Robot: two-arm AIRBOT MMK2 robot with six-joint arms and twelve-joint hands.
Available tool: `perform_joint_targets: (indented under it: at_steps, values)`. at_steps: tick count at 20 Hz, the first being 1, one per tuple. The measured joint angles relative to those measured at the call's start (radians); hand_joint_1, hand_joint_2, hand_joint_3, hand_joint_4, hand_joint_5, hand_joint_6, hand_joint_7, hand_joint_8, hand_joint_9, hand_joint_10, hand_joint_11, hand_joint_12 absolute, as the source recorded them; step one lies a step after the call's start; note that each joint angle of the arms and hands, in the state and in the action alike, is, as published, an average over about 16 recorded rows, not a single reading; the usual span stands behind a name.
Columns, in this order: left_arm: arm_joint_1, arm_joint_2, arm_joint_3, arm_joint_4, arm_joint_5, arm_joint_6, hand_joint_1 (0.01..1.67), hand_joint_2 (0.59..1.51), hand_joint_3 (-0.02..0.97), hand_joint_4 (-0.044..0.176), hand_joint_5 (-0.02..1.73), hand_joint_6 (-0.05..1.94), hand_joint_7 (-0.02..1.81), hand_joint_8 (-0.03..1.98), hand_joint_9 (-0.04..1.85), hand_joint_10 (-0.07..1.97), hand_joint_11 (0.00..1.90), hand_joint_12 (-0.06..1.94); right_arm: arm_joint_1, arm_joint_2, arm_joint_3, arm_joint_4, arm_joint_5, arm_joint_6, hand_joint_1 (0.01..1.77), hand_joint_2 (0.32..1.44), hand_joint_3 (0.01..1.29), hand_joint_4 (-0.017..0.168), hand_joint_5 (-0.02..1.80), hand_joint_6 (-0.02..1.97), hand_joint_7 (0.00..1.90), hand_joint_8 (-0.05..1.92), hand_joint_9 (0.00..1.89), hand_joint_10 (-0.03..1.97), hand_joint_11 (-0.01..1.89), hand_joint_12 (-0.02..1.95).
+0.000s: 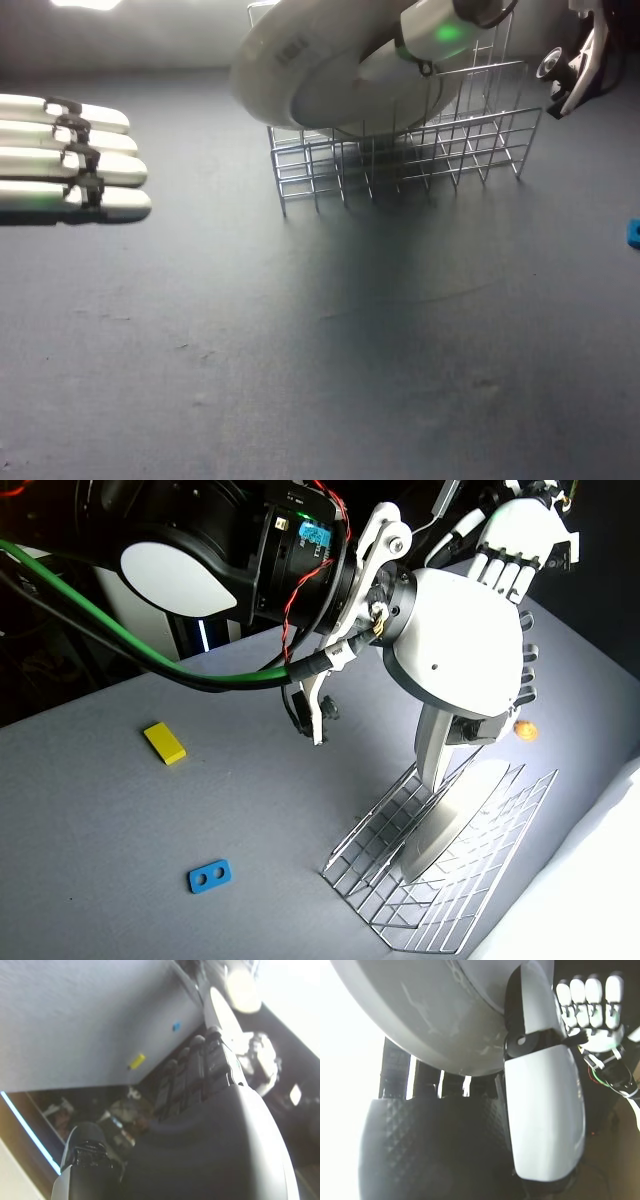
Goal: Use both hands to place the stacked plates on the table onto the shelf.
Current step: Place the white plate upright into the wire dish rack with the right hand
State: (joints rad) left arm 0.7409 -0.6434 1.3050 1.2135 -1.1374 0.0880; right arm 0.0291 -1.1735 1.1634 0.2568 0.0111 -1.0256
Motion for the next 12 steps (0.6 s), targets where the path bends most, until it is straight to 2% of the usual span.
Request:
perform_joint_targets:
  at_steps: [6,12]
  values:
    - [-0.076,0.009,-0.025,0.071,-0.085,0.0,0.01,1.14,0.021,-0.001,0.02,0.02,0.02,-0.01,0.02,0.01,0.01,0.01,-0.019,-0.006,0.033,0.043,0.006,-0.008,1.2,1.02,0.01,0.001,0.9,1.05,1.04,0.96,1.27,0.28,0.93,1.15]
    - [-0.126,0.017,-0.047,0.118,-0.134,-0.001,0.01,1.139,0.021,-0.001,0.02,0.02,0.02,-0.01,0.02,0.01,0.01,0.01,-0.049,-0.027,0.077,0.085,0.008,-0.016,1.2,1.02,0.01,-0.002,0.89,1.05,1.05,0.95,1.28,0.3,0.93,1.14]
